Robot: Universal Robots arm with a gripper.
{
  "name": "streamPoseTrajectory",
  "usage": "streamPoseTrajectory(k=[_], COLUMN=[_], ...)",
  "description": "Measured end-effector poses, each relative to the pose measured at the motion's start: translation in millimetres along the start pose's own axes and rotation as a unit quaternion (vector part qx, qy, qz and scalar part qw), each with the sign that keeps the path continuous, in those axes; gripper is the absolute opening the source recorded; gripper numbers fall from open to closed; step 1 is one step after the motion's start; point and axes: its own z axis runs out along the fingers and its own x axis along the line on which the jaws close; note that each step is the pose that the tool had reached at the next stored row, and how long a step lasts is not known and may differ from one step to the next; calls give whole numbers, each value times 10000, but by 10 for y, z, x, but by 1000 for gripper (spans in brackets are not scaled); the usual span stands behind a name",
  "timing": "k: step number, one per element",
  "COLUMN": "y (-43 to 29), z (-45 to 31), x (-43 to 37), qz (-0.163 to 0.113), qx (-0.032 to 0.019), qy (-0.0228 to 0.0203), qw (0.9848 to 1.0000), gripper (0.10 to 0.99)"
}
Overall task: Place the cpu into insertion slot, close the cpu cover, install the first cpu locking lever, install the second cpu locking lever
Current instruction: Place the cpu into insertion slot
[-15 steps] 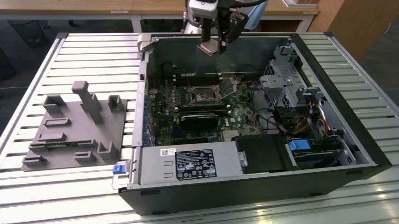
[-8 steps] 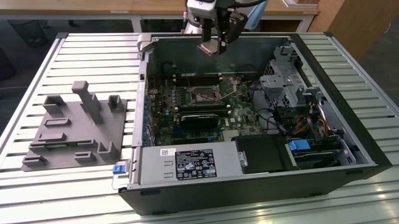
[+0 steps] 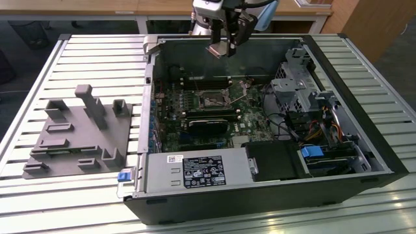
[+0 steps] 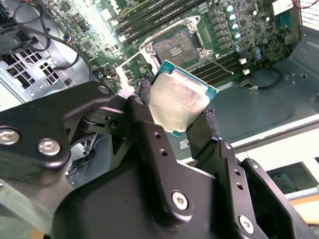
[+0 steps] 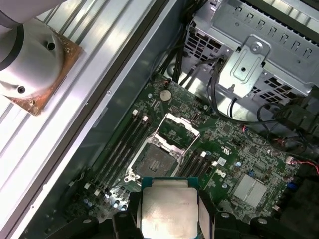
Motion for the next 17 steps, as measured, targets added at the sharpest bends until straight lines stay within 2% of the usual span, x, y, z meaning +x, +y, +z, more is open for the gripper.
streamPoseTrajectory(k=[17], y=[0], z=[3], x=[0], qz=[408], qx=[-8], qy=[-37], qw=[9992], gripper=[537])
